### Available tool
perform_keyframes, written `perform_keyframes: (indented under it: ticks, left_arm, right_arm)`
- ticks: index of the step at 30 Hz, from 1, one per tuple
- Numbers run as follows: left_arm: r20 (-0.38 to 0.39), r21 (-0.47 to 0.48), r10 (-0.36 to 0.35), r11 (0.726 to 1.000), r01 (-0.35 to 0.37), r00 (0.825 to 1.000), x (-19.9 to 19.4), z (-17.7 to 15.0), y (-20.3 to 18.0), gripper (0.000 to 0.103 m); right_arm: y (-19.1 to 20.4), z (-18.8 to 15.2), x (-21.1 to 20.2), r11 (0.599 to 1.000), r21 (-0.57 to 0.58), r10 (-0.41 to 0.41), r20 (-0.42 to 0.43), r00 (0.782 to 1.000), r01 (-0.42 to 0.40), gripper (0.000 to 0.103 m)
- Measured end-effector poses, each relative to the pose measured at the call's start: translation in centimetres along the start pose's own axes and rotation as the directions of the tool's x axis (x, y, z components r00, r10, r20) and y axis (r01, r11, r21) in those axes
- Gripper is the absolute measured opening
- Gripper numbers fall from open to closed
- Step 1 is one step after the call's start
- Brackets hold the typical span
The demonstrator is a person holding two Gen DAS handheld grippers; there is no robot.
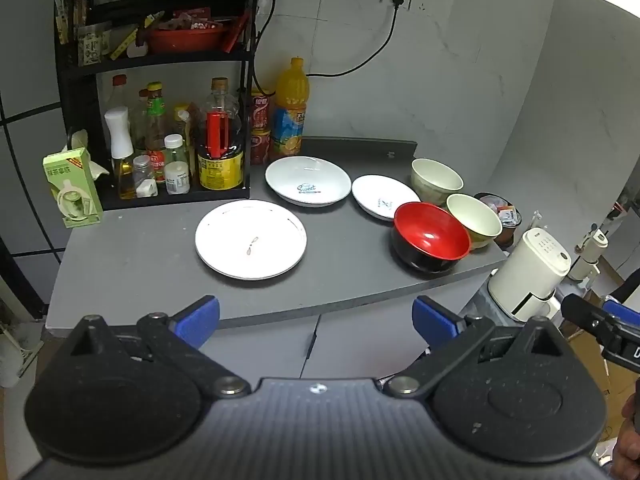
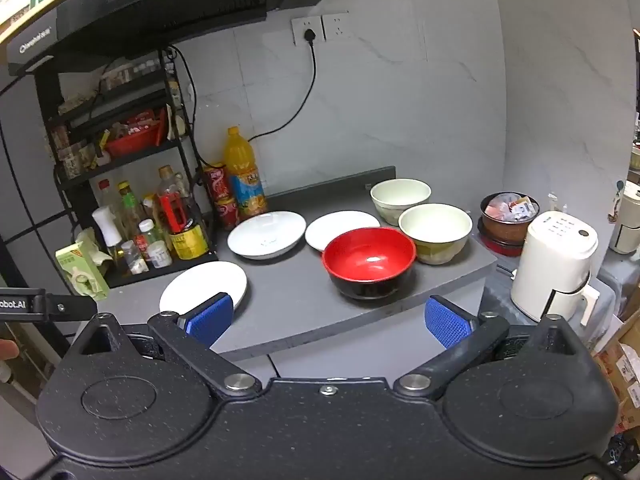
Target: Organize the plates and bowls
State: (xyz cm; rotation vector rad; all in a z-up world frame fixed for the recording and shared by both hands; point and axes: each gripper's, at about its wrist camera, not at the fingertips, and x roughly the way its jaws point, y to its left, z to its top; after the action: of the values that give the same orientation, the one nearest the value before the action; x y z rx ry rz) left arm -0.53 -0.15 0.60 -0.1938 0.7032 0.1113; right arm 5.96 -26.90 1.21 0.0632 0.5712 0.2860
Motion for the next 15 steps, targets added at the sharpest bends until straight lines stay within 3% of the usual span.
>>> perform_keyframes:
  ticks: [3,15]
  left_arm:
    - [-0.009,-0.001,0.012,1.000,-0.012,1.000,0.0,0.1,-0.2,0.102]
    - [0.003,0.002,-0.007,1.000,0.007,1.000,-0.4,-1.1,-0.9,0.102]
  right_arm:
    - [-1.4,0.5,0.0,0.999,0.040,0.029,-0.003,1.000,-0.029,0.103]
    - [-1.4,-0.8,-0.5,1.000,0.025,-0.007,-0.015,1.000,0.007,0.103]
